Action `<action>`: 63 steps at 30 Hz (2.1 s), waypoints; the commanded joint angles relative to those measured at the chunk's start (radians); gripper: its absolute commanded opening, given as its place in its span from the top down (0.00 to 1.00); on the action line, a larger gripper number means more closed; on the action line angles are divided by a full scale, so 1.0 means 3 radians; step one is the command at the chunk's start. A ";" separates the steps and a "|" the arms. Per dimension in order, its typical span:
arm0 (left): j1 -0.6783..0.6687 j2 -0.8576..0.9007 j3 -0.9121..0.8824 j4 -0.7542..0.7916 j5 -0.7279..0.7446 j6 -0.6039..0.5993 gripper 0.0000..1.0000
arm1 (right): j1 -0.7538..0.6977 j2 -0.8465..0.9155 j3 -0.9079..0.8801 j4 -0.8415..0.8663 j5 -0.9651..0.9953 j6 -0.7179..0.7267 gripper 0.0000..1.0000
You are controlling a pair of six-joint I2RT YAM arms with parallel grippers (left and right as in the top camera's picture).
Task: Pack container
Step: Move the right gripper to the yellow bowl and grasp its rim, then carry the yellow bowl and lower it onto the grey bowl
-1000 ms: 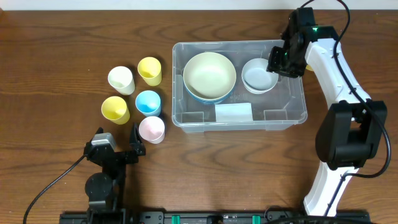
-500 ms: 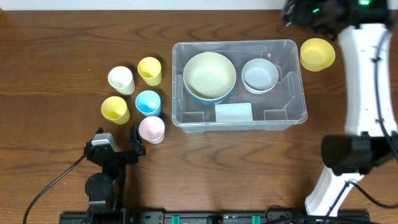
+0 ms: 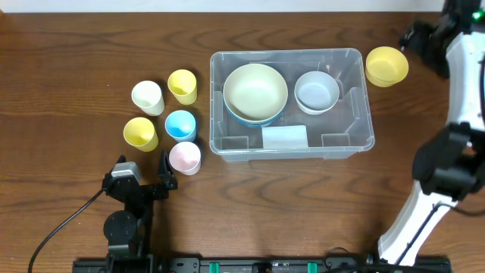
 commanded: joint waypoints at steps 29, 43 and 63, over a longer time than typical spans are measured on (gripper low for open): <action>0.0023 -0.0020 -0.0053 -0.0132 -0.0066 0.0028 0.02 | -0.0262 0.0843 0.0224 -0.0195 -0.0144 0.0085 0.99; 0.0023 -0.0020 -0.0053 -0.0132 -0.0067 0.0028 0.02 | 0.0195 -0.0277 0.1595 -0.0898 -0.1343 -0.0568 0.98; 0.0023 -0.0020 -0.0053 -0.0132 -0.0067 0.0028 0.02 | 0.1331 -0.0158 0.0345 -0.0951 -0.0355 -0.0477 0.95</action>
